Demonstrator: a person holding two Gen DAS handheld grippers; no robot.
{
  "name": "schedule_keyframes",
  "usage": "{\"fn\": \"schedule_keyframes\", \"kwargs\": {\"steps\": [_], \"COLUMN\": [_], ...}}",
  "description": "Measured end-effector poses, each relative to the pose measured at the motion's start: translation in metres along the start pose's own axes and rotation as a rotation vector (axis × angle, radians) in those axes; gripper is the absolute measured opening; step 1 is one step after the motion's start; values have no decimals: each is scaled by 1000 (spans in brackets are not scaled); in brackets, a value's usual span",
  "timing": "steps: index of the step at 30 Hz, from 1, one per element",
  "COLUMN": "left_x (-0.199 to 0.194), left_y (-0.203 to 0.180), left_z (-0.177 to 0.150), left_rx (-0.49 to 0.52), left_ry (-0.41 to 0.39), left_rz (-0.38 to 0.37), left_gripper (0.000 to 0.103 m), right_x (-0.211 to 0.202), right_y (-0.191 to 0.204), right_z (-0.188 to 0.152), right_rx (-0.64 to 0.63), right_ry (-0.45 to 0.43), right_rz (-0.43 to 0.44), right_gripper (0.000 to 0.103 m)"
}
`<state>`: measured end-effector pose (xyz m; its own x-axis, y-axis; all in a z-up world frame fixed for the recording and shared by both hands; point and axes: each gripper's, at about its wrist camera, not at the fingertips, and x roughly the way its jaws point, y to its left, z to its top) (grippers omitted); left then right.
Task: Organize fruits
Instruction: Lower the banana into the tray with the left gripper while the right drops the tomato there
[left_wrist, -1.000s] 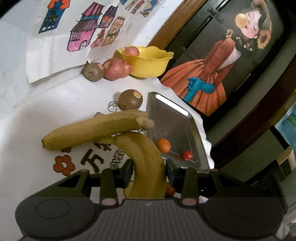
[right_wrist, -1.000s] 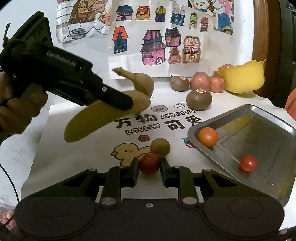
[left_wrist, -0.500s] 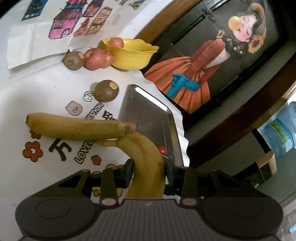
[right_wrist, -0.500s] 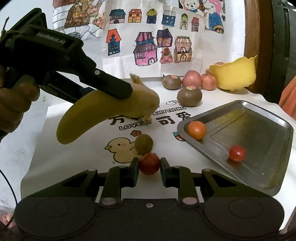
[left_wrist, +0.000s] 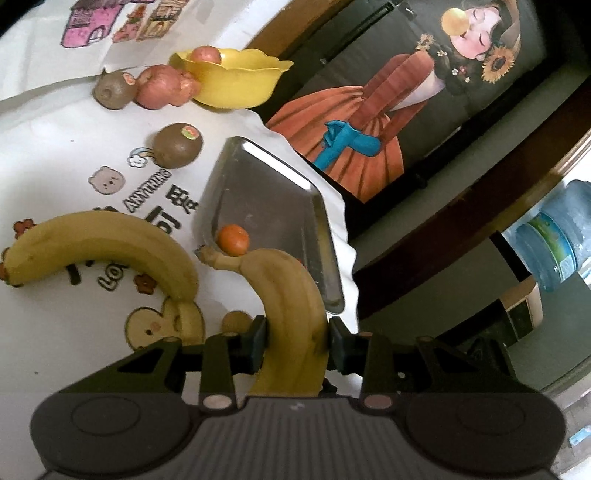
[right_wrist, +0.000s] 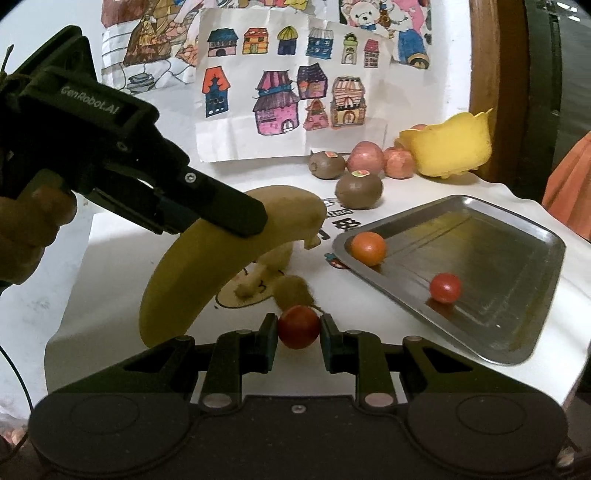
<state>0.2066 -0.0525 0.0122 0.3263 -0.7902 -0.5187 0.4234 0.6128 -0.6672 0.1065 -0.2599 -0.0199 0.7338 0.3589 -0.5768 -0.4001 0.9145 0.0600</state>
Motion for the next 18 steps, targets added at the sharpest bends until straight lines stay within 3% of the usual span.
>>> {"fn": "schedule_keyframes", "kwargs": {"steps": [8,18], "left_x": [6,22], "left_y": [-15,-37], "left_z": [2,34], "left_rx": [7,52], "left_ry": [-24,-128], "left_rz": [-52,-59], "left_gripper": [39,39], "right_x": [-12,-22], "right_y": [-12,-52], "right_z": [-7,0], "right_rx": [32,84], "right_ry": [-22,-111], "right_rz": [-35,-119], "right_gripper": [26,26]}}
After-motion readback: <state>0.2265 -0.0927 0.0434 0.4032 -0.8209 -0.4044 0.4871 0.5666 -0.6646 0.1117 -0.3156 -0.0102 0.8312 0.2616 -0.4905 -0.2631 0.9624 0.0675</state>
